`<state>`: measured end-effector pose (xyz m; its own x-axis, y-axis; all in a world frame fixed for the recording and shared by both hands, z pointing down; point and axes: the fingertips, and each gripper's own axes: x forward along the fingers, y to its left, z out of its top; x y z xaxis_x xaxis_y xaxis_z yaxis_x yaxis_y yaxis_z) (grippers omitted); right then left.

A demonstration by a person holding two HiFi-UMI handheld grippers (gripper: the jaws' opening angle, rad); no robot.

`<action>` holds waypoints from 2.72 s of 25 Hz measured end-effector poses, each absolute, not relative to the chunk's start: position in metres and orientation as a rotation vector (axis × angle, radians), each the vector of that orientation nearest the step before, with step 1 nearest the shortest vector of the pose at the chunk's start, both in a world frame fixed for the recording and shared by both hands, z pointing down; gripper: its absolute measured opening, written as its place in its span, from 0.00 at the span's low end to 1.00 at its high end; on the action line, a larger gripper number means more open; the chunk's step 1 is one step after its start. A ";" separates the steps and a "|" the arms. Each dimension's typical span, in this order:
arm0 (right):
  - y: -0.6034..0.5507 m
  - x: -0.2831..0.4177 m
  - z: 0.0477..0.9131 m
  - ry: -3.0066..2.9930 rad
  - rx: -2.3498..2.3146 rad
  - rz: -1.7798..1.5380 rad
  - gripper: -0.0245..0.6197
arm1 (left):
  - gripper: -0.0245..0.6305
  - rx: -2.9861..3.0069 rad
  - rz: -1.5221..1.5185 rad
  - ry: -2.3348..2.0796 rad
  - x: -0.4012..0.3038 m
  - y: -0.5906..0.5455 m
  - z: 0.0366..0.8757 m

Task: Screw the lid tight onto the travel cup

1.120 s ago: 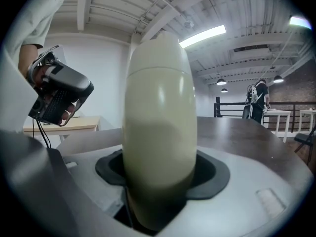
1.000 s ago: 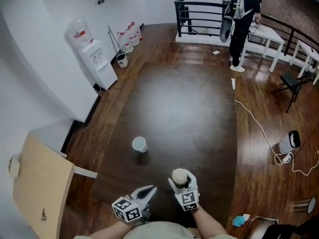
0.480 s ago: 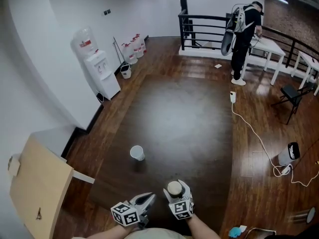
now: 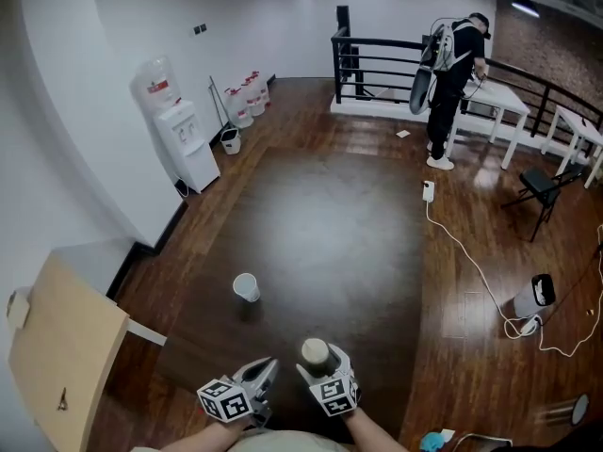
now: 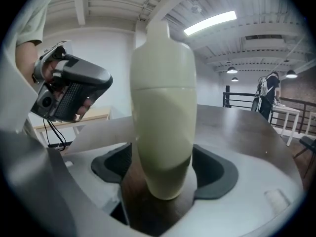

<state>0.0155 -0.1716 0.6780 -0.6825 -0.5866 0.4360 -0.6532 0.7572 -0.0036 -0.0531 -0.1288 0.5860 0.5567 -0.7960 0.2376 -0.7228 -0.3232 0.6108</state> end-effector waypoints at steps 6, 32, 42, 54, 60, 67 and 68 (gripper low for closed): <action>-0.143 0.038 0.673 -2.537 1.018 0.377 0.62 | 0.04 2.058 -0.198 -1.278 -0.064 -0.130 0.586; -0.046 0.047 0.469 -2.702 1.472 0.221 0.04 | 0.04 2.607 -0.111 -1.344 -0.056 -0.014 0.468; 0.079 0.019 0.457 -2.617 1.534 0.173 0.04 | 0.04 2.660 -0.200 -1.256 -0.088 0.100 0.461; 0.156 0.015 0.420 -2.664 1.498 0.099 0.04 | 0.04 2.685 -0.233 -1.287 -0.083 0.174 0.433; 0.204 0.047 0.416 -2.726 1.461 0.068 0.04 | 0.04 2.659 -0.278 -1.267 -0.034 0.216 0.424; 0.254 0.086 0.442 -2.741 1.394 0.121 0.04 | 0.04 2.654 -0.195 -1.327 0.002 0.268 0.447; 0.259 0.091 0.446 -2.744 1.387 0.127 0.04 | 0.04 2.643 -0.181 -1.342 0.003 0.274 0.452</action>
<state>0.0905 0.2587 0.4460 -0.5922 -0.8002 0.0950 -0.8055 0.5909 -0.0446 0.0029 0.2736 0.4518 0.5875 -0.8086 -0.0304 -0.7878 -0.5801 0.2068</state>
